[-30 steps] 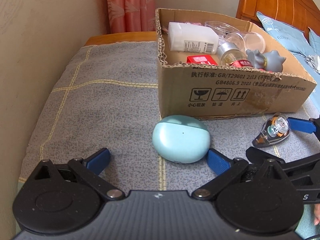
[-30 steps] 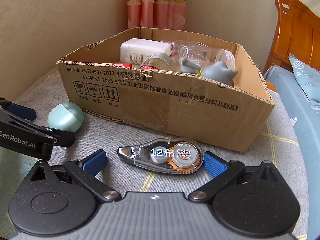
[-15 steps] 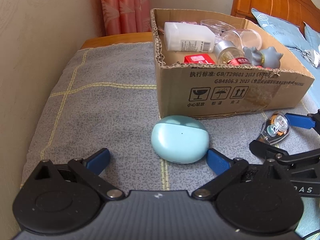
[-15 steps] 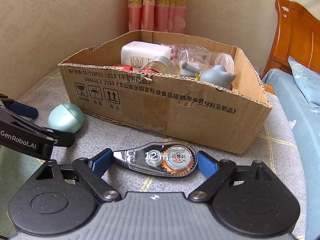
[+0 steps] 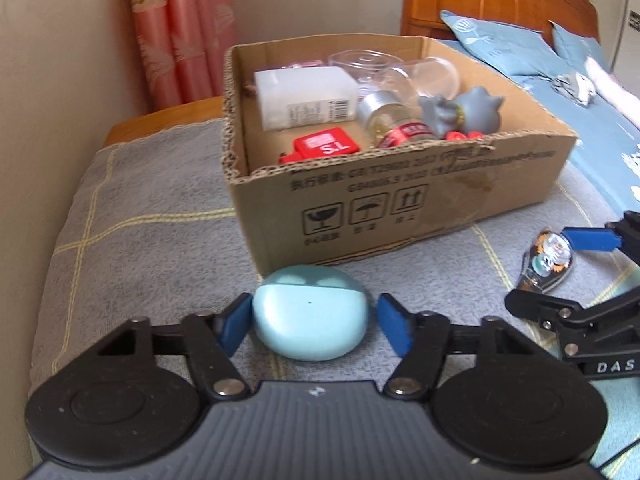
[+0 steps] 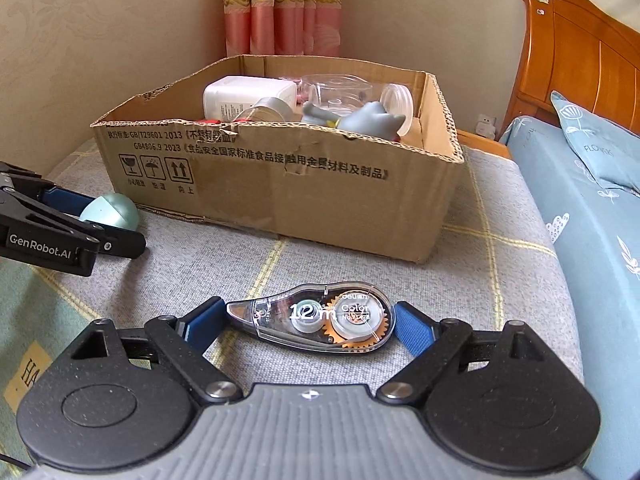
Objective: Organize rigid objects
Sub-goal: 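Grasp mint-green earbud case with left tool while right tool grasps correction tape, then release earbud case into box with left tool while right tool drops correction tape in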
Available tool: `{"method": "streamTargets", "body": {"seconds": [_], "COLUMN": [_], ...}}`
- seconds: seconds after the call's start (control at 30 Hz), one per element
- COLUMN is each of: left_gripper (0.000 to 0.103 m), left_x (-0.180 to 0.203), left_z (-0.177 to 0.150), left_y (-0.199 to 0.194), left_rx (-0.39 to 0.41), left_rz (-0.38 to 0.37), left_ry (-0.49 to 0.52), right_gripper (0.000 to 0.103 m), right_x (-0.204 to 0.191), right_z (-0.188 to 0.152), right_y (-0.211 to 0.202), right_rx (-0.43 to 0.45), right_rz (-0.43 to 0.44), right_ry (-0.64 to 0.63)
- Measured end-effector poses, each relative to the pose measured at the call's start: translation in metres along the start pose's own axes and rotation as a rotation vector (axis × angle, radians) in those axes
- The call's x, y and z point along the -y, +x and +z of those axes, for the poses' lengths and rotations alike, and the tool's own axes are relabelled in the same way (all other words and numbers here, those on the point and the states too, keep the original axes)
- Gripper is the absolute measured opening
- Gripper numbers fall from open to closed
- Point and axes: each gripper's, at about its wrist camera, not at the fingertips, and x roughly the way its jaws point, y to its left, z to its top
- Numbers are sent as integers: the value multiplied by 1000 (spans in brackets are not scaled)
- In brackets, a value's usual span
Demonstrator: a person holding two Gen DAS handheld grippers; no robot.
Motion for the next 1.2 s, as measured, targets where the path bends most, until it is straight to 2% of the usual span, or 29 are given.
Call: {"method": "streamTargets", "body": {"seconds": [0.3, 0.63, 1.0, 1.2], "left_gripper": [64, 60, 60, 60], "left_x": [0, 0, 13, 23], "left_z": [-1, 0, -2, 3], "left_y": [-1, -3, -27, -45], "left_rx": [-7, -29, -66, -48], "left_rz": [-9, -26, -77, -84], "left_ry": [36, 45, 67, 101], "right_gripper": [93, 93, 93, 93], "right_x": [2, -2, 10, 12], "right_z": [-1, 2, 6, 12], "right_y": [-1, -2, -33, -49], "right_rx": [-4, -15, -14, 8], "right_rz": [-1, -12, 43, 53], "right_ry": [-4, -40, -56, -100]}}
